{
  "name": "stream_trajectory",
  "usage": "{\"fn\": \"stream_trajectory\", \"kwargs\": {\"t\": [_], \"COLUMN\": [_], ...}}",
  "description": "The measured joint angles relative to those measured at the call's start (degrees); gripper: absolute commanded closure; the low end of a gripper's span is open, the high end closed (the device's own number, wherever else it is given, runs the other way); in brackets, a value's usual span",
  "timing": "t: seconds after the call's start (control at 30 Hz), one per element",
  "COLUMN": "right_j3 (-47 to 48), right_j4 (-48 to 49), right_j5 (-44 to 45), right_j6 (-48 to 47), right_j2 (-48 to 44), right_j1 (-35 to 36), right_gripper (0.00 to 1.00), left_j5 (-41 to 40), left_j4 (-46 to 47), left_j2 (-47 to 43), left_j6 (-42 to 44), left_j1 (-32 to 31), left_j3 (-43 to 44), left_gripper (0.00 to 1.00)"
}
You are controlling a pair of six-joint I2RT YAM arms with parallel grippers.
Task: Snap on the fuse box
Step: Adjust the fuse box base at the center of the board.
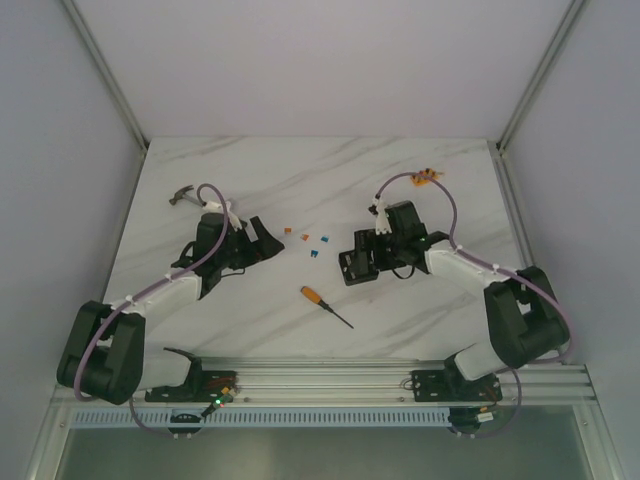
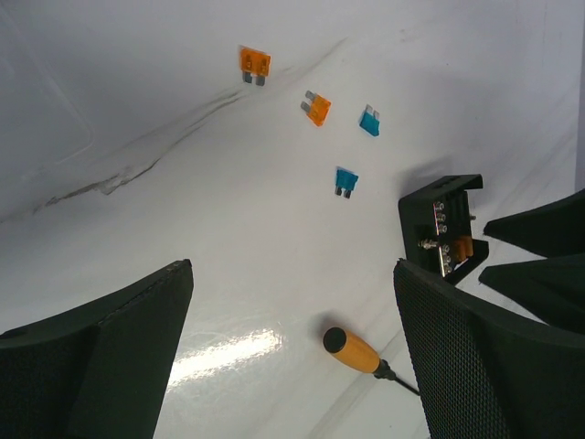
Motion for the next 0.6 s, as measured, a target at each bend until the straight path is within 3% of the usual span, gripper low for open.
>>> {"fn": "stream_trajectory", "kwargs": {"t": [0.27, 0.6], "right_j3": [7.4, 21.0], "right_j4": [-3.1, 2.0], "right_j5": [9.8, 12.5], "right_j6": [-2.3, -10.1], "right_j2": [-0.8, 16.7], "right_j1": [2.6, 9.6], "right_gripper": [0.19, 0.29], "left_j5": [-0.9, -1.5], "left_j4": [0.0, 0.0], "left_j2": [0.2, 0.8], "left_j6": [0.0, -0.4], "left_j1": [0.0, 3.1], "left_j3": [0.2, 0.8], "left_gripper": [0.0, 0.0]}}
